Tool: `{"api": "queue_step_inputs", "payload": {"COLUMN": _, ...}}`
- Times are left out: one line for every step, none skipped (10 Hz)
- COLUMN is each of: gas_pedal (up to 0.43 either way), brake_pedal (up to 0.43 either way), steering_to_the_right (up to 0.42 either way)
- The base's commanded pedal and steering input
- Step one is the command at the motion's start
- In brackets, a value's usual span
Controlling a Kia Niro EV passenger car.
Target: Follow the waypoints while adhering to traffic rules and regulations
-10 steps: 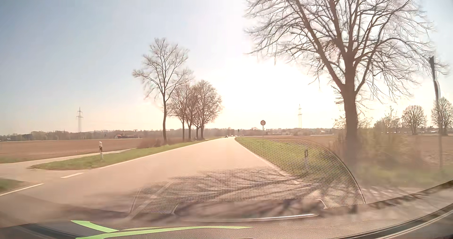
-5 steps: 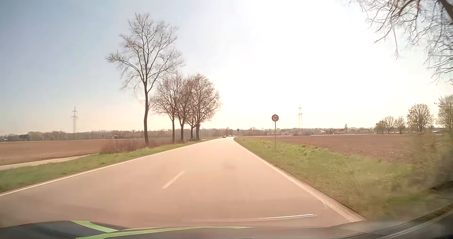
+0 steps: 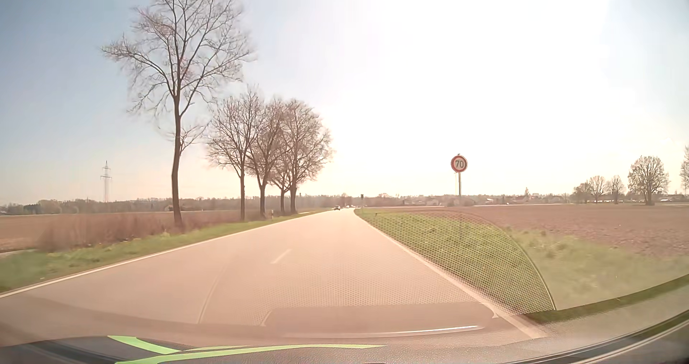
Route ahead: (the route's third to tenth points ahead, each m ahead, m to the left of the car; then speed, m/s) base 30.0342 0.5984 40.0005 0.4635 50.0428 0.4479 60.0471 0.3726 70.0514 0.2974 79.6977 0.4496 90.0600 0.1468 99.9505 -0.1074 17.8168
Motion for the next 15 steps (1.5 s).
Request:
{"api": "queue_step_inputs", "payload": {"gas_pedal": 0.000, "brake_pedal": 0.000, "steering_to_the_right": 0.001}}
{"api": "queue_step_inputs", "payload": {"gas_pedal": 0.000, "brake_pedal": 0.000, "steering_to_the_right": 0.000}}
{"api": "queue_step_inputs", "payload": {"gas_pedal": 0.008, "brake_pedal": 0.000, "steering_to_the_right": 0.001}}
{"api": "queue_step_inputs", "payload": {"gas_pedal": 0.028, "brake_pedal": 0.000, "steering_to_the_right": 0.001}}
{"api": "queue_step_inputs", "payload": {"gas_pedal": 0.047, "brake_pedal": 0.000, "steering_to_the_right": 0.000}}
{"api": "queue_step_inputs", "payload": {"gas_pedal": 0.059, "brake_pedal": 0.000, "steering_to_the_right": 0.000}}
{"api": "queue_step_inputs", "payload": {"gas_pedal": 0.079, "brake_pedal": 0.000, "steering_to_the_right": 0.000}}
{"api": "queue_step_inputs", "payload": {"gas_pedal": 0.110, "brake_pedal": 0.000, "steering_to_the_right": 0.000}}
{"api": "queue_step_inputs", "payload": {"gas_pedal": 0.118, "brake_pedal": 0.000, "steering_to_the_right": 0.000}}
{"api": "queue_step_inputs", "payload": {"gas_pedal": 0.130, "brake_pedal": 0.000, "steering_to_the_right": 0.000}}
{"api": "queue_step_inputs", "payload": {"gas_pedal": 0.138, "brake_pedal": 0.000, "steering_to_the_right": 0.000}}
{"api": "queue_step_inputs", "payload": {"gas_pedal": 0.138, "brake_pedal": 0.000, "steering_to_the_right": 0.000}}
{"api": "queue_step_inputs", "payload": {"gas_pedal": 0.150, "brake_pedal": 0.000, "steering_to_the_right": 0.000}}
{"api": "queue_step_inputs", "payload": {"gas_pedal": 0.150, "brake_pedal": 0.000, "steering_to_the_right": 0.000}}
{"api": "queue_step_inputs", "payload": {"gas_pedal": 0.150, "brake_pedal": 0.000, "steering_to_the_right": 0.000}}
